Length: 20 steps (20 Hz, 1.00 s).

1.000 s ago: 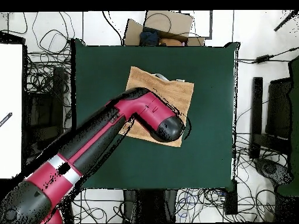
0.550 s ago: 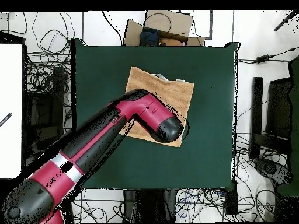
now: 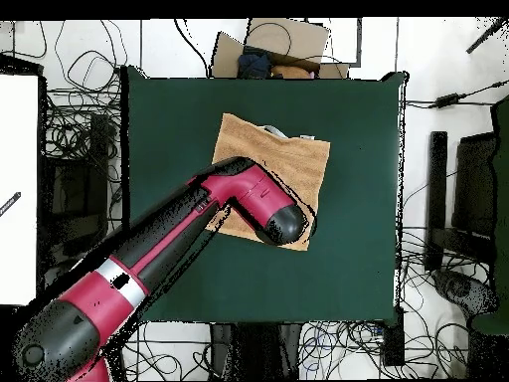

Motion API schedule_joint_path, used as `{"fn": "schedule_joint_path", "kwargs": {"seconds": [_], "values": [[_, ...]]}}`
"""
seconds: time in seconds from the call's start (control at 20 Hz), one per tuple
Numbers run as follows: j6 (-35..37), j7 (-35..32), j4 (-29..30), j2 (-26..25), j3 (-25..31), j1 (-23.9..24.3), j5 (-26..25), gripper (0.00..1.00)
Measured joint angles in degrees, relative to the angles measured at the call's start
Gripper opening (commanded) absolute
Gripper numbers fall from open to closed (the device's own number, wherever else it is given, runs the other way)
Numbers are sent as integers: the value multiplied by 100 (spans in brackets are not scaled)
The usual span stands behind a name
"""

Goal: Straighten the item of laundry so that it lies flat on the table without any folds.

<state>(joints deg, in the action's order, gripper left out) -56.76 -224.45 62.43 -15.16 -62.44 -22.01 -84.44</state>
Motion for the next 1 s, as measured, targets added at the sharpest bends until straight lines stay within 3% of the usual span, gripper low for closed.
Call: {"fn": "schedule_joint_path", "kwargs": {"seconds": [0.5,0.8,1.0], "values": [[168,0,31,-26,262,31,482,100],[786,0,165,136,726,233,1381,100],[855,0,307,270,833,322,1577,100]]}}
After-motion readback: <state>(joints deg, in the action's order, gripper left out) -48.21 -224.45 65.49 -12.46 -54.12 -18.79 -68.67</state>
